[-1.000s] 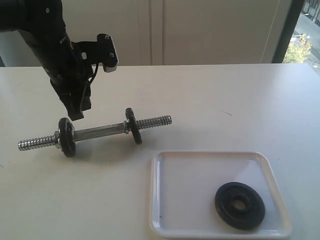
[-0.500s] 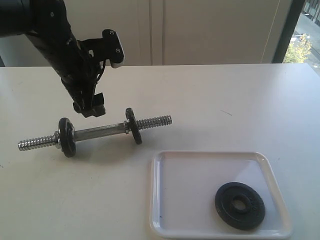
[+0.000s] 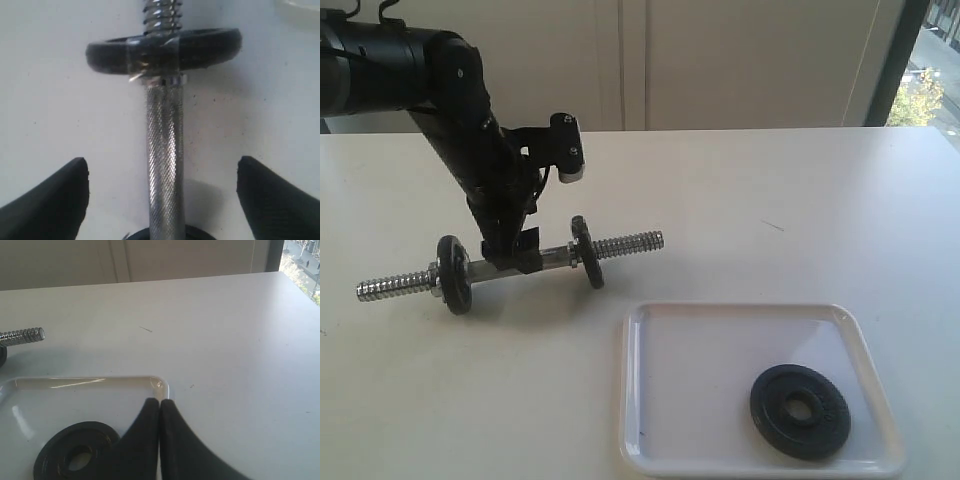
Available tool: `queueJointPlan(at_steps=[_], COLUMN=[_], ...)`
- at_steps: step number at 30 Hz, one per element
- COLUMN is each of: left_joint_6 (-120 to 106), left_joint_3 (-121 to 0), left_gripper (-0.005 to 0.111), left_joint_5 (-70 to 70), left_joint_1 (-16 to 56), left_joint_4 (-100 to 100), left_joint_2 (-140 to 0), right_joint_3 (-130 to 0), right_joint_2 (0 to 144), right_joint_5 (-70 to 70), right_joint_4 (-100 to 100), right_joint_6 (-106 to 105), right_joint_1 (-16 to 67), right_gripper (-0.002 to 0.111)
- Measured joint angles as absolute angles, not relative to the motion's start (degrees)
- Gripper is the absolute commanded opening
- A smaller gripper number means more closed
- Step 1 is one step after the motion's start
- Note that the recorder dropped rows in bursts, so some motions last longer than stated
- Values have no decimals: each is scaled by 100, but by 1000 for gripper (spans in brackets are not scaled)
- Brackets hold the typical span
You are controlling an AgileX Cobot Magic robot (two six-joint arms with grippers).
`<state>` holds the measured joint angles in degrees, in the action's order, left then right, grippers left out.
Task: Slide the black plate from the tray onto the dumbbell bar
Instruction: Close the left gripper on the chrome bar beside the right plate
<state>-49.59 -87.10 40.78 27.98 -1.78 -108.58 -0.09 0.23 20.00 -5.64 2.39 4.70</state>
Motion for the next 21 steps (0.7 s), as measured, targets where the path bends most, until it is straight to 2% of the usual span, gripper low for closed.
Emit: queueJointPlan(at_steps=[5,21], left_joint_6=[-5702,-5780], left_joint_3=[-8710,-8710], left_gripper=[81,81], left_joint_5=[4078,3925], left_joint_1=[2798,2798], left_joint_4=[-786,-809], left_joint_2=[-10858,-11284], right_joint_3=[-9,-9], right_joint_2=[23,23], right_joint_5=[2000,2000], right_joint_4=[-564,-564], right_joint_6=[239,239], right_joint_1=[470,470], right_gripper=[0,0])
